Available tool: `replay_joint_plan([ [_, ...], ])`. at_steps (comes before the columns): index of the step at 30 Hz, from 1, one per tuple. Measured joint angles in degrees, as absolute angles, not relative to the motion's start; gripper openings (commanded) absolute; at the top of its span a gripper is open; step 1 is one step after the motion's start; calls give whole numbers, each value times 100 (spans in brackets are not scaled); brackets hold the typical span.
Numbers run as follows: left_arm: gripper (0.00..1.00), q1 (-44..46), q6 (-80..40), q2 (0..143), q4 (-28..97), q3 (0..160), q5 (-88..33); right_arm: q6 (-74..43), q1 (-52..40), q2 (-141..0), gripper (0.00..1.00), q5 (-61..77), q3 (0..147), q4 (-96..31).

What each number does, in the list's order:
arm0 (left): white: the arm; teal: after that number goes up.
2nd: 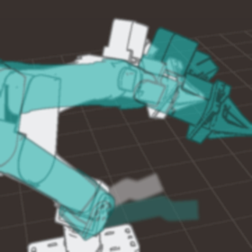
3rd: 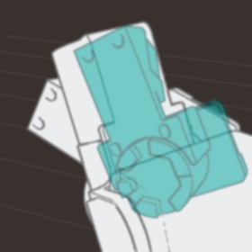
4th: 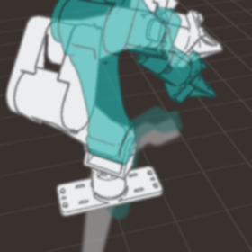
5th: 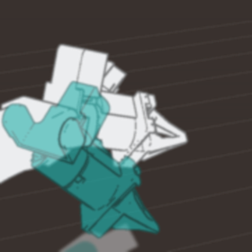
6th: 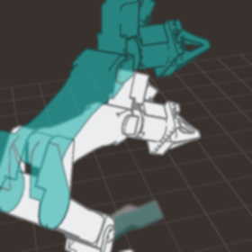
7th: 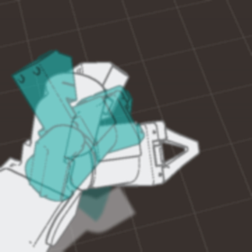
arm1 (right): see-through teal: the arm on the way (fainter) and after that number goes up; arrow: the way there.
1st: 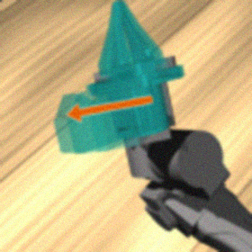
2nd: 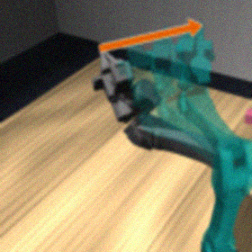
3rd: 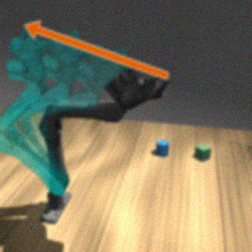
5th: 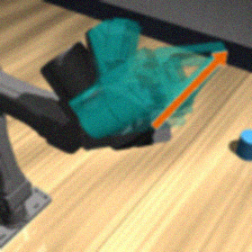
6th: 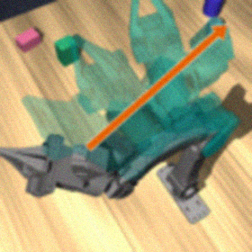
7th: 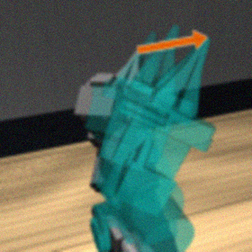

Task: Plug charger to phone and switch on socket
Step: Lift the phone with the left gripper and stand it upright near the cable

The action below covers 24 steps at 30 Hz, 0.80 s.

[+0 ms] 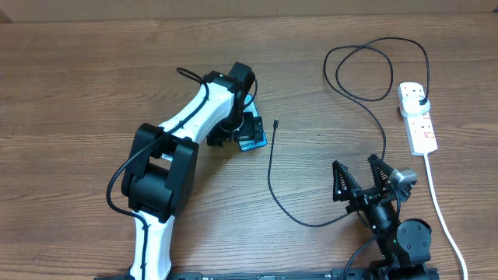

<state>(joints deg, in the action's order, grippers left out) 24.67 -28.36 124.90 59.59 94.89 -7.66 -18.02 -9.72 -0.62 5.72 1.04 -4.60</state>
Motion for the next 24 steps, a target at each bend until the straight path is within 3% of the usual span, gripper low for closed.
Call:
replay_joint_plan([
  [24, 100, 2467, -3791, 12490, 5301, 9992, -408, -1802, -972, -62, 100, 572, 104, -460],
])
